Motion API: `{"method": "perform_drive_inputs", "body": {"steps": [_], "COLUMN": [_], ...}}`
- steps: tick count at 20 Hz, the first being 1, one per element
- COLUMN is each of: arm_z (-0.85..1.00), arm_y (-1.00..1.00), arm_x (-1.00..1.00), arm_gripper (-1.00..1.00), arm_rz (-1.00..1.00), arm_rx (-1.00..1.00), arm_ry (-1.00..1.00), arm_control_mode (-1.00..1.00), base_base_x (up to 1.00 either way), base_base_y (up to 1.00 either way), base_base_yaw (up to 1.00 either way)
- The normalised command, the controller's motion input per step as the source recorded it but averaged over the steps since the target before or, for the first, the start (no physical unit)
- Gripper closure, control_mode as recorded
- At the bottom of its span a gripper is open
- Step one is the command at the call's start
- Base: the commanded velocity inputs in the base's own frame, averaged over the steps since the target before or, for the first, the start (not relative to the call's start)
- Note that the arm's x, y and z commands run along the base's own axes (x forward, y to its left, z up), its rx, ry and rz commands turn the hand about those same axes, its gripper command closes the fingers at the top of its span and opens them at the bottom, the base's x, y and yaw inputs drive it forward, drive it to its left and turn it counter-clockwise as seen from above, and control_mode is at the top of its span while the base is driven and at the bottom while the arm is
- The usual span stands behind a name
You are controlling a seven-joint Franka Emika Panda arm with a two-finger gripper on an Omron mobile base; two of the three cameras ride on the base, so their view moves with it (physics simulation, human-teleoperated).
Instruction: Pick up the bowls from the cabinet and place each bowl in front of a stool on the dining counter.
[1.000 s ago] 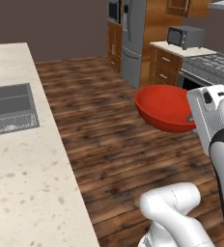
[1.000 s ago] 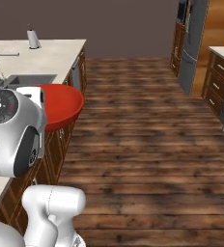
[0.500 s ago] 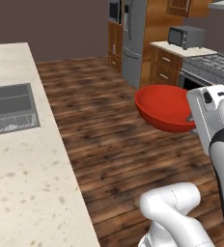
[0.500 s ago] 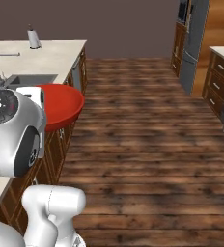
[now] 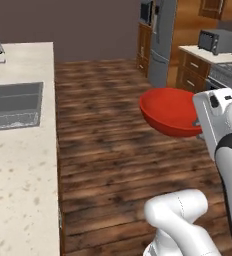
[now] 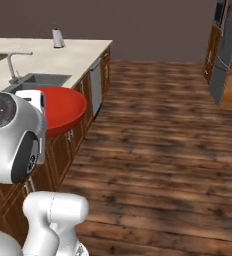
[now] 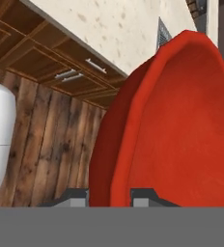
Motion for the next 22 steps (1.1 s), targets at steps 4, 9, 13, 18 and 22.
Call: {"method": "perform_drive_inputs", "body": {"steps": [4,9,13,18,22], "arm_z": [0.0,0.0,0.0,0.0,0.0], "arm_y": [0.0,0.0,0.0,0.0,0.0], "arm_x": [0.0,0.0,0.0,0.0,0.0], "arm_gripper": [1.0,1.0,1.0,1.0,1.0], "arm_rz": [0.0,0.0,0.0,0.0,0.0], "arm_rx": [0.0,0.0,0.0,0.0,0.0], "arm_ry": [0.0,0.0,0.0,0.0,0.0], "arm_control_mode": [1.0,1.0,1.0,1.0,1.0], "base_base_x": [0.0,0.12,0.4,0.82,0.47], "base_base_y": [-0.76,-0.47,-0.23,-0.08,-0.26], "base_base_yaw": [0.33,0.28,0.32,0.35,0.35]}}
